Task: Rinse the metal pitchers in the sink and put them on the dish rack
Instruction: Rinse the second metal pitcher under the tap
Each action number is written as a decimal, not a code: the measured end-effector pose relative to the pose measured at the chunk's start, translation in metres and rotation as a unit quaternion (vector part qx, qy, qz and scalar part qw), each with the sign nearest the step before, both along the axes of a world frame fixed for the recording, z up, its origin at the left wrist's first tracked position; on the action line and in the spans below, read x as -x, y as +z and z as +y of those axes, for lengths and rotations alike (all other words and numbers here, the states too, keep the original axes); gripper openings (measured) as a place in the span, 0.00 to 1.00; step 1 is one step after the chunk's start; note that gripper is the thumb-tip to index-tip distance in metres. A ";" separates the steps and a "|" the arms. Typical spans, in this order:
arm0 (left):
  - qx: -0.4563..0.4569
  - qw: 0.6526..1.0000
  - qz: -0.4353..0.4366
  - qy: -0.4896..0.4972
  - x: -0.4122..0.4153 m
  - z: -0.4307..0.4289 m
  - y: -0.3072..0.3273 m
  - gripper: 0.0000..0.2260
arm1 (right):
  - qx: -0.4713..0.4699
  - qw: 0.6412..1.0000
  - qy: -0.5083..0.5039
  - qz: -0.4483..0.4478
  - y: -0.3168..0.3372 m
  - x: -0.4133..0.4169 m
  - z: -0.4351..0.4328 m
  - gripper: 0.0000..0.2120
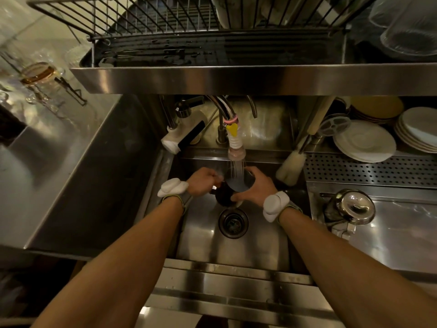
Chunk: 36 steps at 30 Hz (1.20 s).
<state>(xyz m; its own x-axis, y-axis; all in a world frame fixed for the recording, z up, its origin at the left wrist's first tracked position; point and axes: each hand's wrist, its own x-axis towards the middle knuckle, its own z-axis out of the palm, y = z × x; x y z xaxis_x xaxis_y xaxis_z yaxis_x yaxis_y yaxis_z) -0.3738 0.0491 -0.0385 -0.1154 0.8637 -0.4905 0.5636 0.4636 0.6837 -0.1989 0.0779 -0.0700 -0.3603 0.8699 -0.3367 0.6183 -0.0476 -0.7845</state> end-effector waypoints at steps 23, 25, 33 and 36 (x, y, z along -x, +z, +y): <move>-0.118 0.898 0.391 -0.162 -0.011 -0.008 0.019 0.13 | 0.005 0.997 0.025 -0.075 0.016 -0.027 -0.011 0.43; -0.123 0.885 0.408 -0.185 -0.011 -0.008 0.019 0.13 | 0.004 0.996 0.028 -0.082 0.016 -0.028 -0.012 0.43; -0.147 0.850 0.454 -0.225 -0.011 -0.012 0.022 0.13 | 0.001 0.995 0.035 -0.090 0.018 -0.030 -0.013 0.44; -0.153 0.840 0.469 -0.227 -0.009 -0.014 0.023 0.12 | 0.000 0.995 0.042 -0.093 0.018 -0.032 -0.013 0.44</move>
<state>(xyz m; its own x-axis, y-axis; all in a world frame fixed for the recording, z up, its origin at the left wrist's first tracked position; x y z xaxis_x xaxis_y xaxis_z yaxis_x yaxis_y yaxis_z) -0.3644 0.0354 -0.0155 0.0473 0.9923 -0.1145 0.9919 -0.0602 -0.1118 -0.1673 0.0647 -0.0519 -0.3627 0.8399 -0.4038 0.7549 0.0107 -0.6558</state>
